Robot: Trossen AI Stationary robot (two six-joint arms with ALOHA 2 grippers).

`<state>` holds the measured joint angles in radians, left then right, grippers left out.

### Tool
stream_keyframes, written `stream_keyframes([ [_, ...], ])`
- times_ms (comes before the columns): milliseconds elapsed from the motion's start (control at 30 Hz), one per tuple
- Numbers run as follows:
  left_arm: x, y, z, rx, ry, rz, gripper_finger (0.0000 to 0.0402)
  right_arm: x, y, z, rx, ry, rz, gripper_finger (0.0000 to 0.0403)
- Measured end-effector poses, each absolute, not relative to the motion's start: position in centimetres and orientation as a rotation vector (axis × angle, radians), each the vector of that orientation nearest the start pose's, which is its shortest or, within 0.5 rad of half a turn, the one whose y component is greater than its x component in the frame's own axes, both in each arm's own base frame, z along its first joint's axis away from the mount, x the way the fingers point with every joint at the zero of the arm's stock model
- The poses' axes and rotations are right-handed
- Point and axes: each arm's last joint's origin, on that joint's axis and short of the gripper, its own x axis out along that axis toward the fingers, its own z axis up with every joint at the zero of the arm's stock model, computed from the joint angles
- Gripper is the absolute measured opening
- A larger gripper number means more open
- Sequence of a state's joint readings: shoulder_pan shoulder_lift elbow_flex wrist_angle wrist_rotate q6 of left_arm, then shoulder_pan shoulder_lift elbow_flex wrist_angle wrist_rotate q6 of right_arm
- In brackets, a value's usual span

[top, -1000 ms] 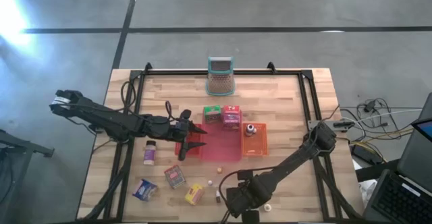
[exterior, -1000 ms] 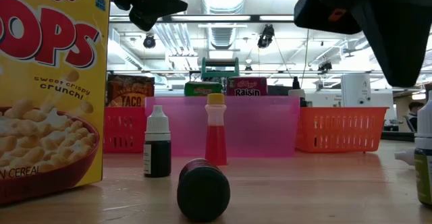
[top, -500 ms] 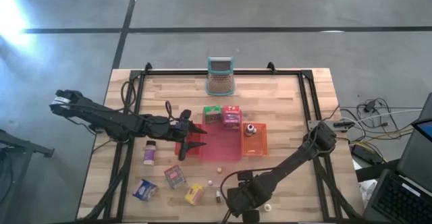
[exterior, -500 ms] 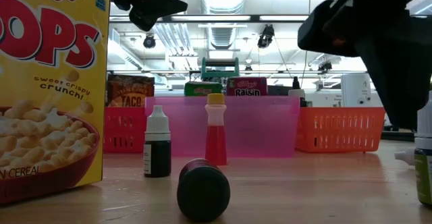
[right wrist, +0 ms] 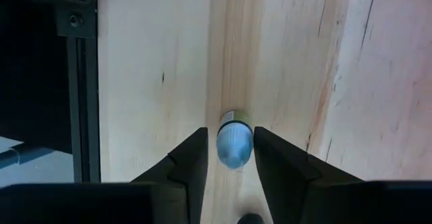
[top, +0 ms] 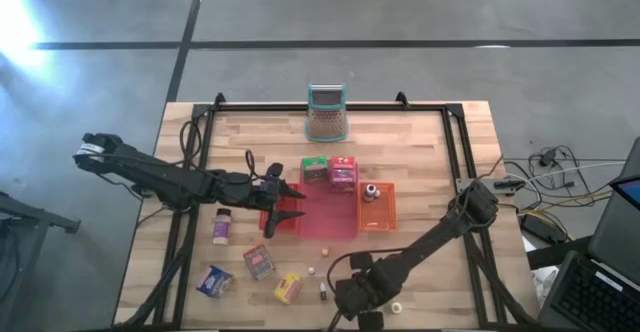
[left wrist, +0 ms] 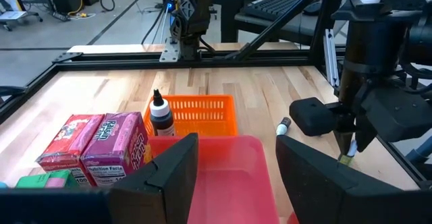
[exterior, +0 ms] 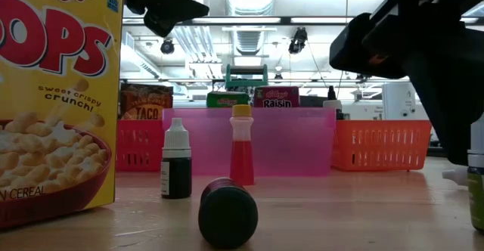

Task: Pick & Place Kitchen Items
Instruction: Put the small green food coloring bottle into the orange bin

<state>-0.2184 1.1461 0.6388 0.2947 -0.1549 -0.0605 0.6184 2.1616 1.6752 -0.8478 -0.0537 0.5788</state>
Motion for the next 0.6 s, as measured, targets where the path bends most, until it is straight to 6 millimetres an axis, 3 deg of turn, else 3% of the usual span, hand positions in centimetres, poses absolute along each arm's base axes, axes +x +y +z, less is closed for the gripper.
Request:
stream_keyframes([
  [333,24.38,-4.95,25.72,-0.021,0.21,-0.057,0.0204,35.39,25.16,16.73,0.101,1.402,0.17,0.0066],
  [600,24.38,-4.95,25.72,-0.021,0.21,-0.057,0.0204,35.36,25.06,16.8,0.101,1.407,0.166,0.008],
])
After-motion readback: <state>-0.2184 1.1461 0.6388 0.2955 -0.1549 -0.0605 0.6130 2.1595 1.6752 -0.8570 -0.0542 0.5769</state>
